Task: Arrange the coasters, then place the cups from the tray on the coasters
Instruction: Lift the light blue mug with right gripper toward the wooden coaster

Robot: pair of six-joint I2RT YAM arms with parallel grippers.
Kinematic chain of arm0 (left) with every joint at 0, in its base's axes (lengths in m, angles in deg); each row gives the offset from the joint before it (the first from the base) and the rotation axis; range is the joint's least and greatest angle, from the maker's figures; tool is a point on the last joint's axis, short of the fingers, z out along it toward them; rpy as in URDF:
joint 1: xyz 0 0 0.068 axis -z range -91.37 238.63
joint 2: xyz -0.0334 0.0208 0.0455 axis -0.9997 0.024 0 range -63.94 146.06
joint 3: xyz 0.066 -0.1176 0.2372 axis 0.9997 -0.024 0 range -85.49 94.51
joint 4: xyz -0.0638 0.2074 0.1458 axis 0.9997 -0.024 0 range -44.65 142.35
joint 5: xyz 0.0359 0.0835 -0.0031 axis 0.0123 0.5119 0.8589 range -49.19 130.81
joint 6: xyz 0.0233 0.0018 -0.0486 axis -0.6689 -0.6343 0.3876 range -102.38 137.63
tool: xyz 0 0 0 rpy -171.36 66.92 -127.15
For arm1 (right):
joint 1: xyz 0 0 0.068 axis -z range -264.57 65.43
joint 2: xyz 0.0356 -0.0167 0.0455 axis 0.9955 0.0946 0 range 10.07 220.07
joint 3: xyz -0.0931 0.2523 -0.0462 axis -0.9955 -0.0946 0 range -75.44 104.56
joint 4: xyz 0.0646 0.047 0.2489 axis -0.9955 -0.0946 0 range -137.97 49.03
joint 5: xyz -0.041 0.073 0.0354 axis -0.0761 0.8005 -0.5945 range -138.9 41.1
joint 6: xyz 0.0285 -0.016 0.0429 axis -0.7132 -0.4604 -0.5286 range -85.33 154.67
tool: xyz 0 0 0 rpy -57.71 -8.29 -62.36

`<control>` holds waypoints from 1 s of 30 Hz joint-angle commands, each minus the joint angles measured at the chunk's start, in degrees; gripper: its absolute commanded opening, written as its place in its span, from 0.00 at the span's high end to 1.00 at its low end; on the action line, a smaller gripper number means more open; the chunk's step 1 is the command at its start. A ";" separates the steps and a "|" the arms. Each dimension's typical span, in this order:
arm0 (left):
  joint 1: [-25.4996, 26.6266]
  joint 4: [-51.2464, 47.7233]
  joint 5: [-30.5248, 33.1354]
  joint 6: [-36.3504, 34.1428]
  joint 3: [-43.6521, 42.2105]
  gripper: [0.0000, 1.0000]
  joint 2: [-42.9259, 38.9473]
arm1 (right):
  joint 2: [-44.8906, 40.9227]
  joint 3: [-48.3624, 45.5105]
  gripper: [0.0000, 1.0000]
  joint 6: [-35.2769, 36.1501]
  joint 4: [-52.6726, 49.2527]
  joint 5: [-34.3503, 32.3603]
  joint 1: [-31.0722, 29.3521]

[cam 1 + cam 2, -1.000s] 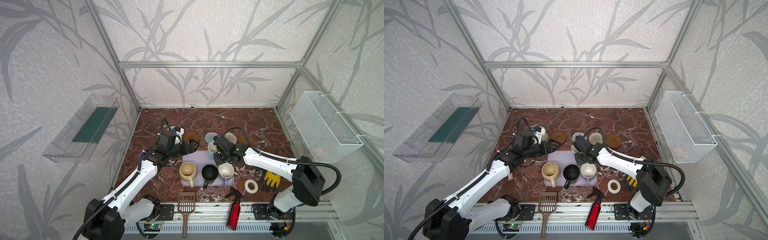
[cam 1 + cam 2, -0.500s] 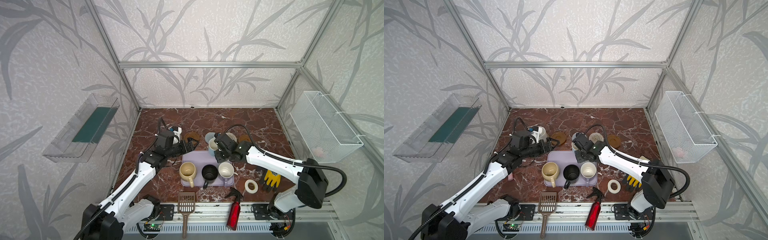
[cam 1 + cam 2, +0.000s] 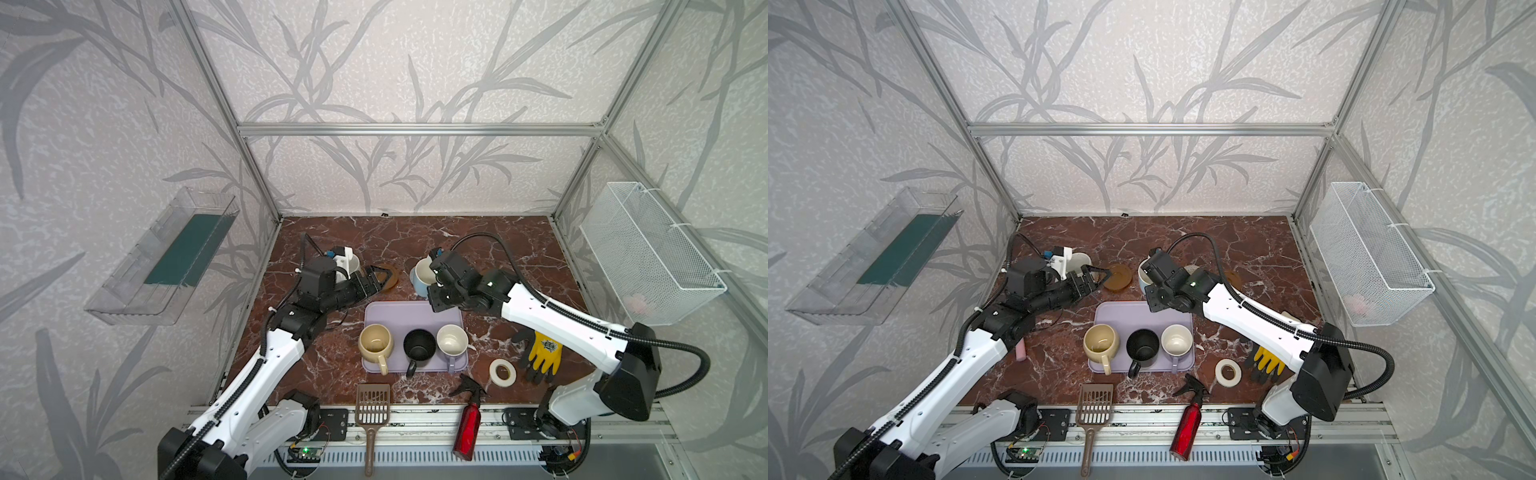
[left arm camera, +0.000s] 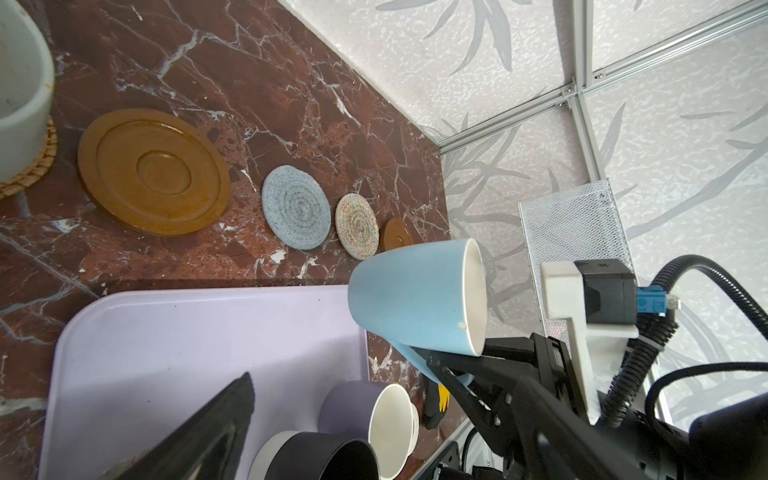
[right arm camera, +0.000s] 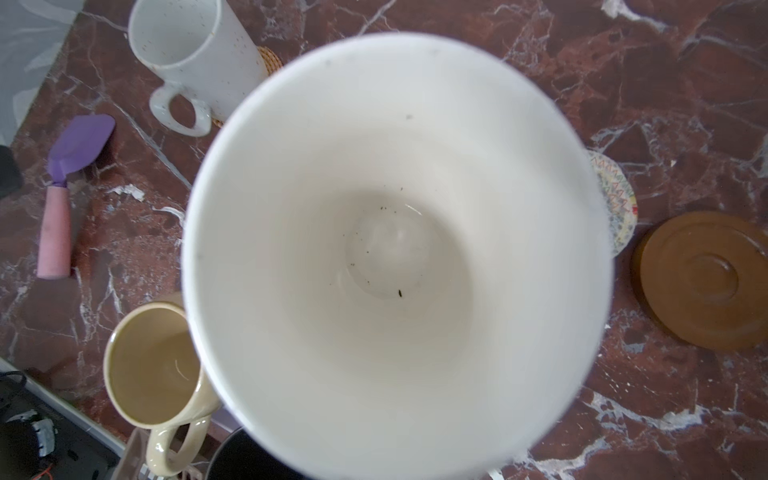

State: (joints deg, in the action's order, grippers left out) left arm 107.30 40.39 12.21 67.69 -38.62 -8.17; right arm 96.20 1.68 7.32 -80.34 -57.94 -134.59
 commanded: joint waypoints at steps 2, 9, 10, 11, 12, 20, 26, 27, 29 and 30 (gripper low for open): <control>-0.81 -0.68 0.37 -0.19 3.09 0.01 -1.45 | 1.49 5.67 1.00 -1.80 -0.81 -1.60 -0.67; -1.66 -3.20 2.41 -1.88 5.23 0.01 -0.33 | 8.89 15.05 1.00 -2.26 -6.02 -5.49 -2.66; -2.00 -3.89 2.78 -2.15 5.50 0.01 -0.23 | 9.67 15.85 1.00 -2.28 -5.99 -5.74 -2.86; -2.46 -4.99 3.21 -2.48 6.11 0.01 0.03 | 10.54 16.98 1.00 -2.36 -6.06 -6.04 -3.01; -2.96 -6.14 3.86 -2.84 6.78 0.01 0.33 | 11.31 18.01 1.00 -2.50 -6.05 -6.80 -3.20; -8.39 -9.23 7.08 -2.81 8.54 0.01 0.72 | 22.52 30.71 1.00 -3.23 -9.81 -7.70 -3.77; -11.48 -14.06 9.26 -7.08 10.70 0.01 0.48 | 29.61 39.52 1.00 -5.13 -12.69 -8.13 -3.78; -12.10 -13.95 8.32 -6.97 10.55 0.01 0.81 | 30.91 41.29 1.00 -5.27 -13.75 -8.79 -3.82; -13.41 -12.53 5.89 -5.81 9.59 0.01 1.50 | 33.20 44.30 1.00 -5.93 -14.91 -9.68 -3.77; -13.61 -12.18 5.58 -5.70 9.26 0.01 1.97 | 34.42 45.73 1.00 -6.16 -15.17 -9.56 -3.77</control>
State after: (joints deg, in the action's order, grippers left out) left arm 94.82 29.13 18.61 62.97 -30.14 -7.36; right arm 129.27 42.56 2.73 -94.31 -64.23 -138.15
